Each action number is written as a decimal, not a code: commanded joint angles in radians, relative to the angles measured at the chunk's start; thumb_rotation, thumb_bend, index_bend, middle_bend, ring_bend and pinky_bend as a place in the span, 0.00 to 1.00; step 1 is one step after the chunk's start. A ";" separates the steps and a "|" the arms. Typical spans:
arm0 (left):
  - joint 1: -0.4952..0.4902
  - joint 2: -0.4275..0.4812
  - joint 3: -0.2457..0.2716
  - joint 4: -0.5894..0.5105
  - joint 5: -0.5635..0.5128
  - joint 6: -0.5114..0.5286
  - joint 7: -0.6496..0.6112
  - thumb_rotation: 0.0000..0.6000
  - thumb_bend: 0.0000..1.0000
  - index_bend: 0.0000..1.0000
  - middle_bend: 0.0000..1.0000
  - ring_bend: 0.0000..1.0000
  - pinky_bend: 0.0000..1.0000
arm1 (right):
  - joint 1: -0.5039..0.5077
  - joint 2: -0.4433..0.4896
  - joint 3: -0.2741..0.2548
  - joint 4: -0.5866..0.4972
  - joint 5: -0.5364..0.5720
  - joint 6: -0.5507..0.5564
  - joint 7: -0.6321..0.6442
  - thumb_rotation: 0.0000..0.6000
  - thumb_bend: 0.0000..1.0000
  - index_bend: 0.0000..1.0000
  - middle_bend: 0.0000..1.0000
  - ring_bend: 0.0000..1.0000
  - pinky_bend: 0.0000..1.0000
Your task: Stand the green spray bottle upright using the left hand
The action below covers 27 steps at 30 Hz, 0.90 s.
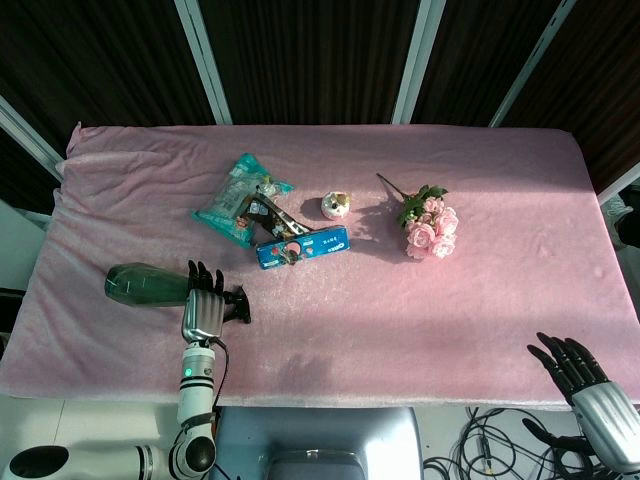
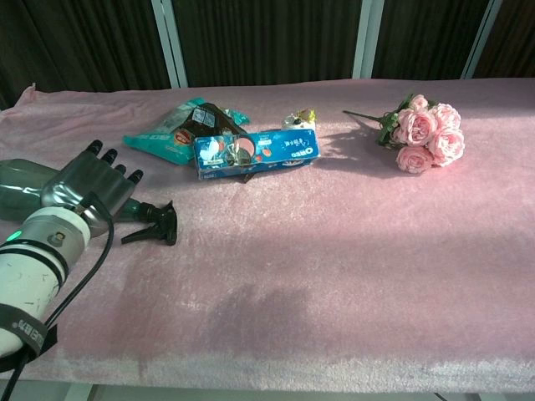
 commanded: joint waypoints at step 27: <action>-0.047 0.070 0.145 0.190 0.255 -0.026 -0.420 1.00 0.46 0.77 0.85 0.43 0.00 | -0.017 0.011 0.008 0.015 0.009 0.042 0.043 1.00 0.34 0.00 0.00 0.00 0.00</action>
